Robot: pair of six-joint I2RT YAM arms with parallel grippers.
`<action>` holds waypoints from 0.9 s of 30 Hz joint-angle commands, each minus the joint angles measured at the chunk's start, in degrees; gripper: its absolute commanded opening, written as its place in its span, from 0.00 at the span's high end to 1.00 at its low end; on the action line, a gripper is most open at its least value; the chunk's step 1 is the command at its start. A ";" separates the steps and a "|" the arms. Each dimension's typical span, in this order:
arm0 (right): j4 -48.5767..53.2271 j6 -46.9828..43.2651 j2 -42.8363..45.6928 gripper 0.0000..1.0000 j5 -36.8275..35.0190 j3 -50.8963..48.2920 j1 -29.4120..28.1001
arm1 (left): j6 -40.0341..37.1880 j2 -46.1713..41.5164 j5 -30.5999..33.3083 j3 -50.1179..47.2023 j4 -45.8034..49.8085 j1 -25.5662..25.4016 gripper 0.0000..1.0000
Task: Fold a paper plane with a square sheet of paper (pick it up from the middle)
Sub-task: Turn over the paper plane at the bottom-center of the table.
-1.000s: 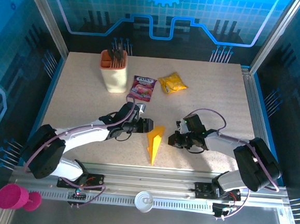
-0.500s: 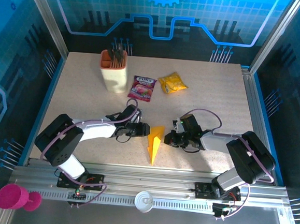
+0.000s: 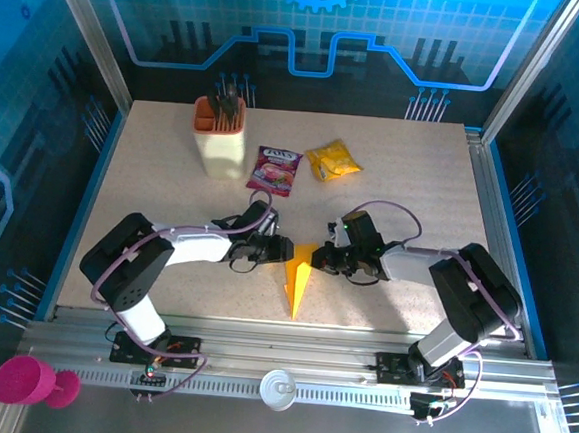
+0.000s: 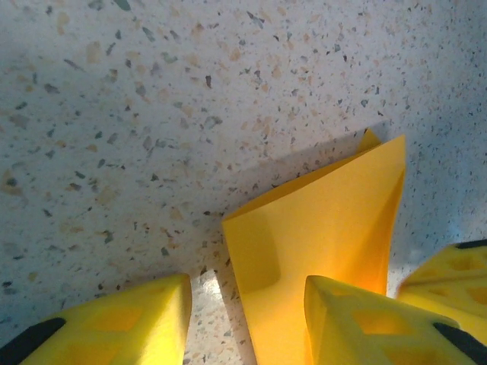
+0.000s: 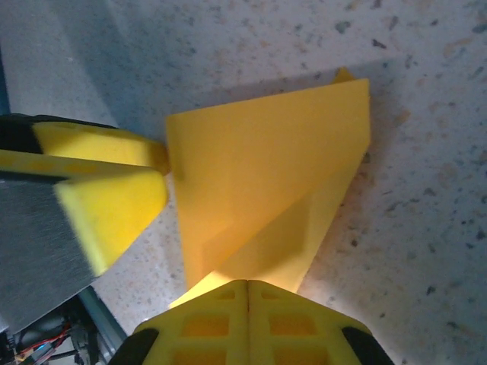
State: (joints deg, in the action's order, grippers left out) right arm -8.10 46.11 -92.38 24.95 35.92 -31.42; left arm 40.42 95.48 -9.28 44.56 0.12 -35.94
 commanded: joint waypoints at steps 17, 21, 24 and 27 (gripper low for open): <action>-7.02 0.52 -7.44 1.00 3.79 -3.71 3.30 | 2.13 1.22 -3.50 1.47 -5.69 -2.38 0.69; -8.86 0.82 -7.89 1.00 4.06 -3.75 3.38 | 3.54 0.85 -4.17 -0.31 -9.09 -2.72 0.69; -9.04 0.84 -8.17 1.00 4.16 -3.83 3.48 | 3.89 0.70 -3.49 -0.78 -9.65 -3.21 0.77; -9.30 1.09 -8.18 1.00 4.89 -3.68 3.56 | 3.70 1.24 -3.25 -0.53 -9.37 -3.51 0.88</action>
State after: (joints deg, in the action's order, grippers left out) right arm -16.47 47.31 -97.80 32.29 33.41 -27.94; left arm 43.90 96.71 -11.84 44.75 -8.05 -38.92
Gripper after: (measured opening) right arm 0.055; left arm 0.144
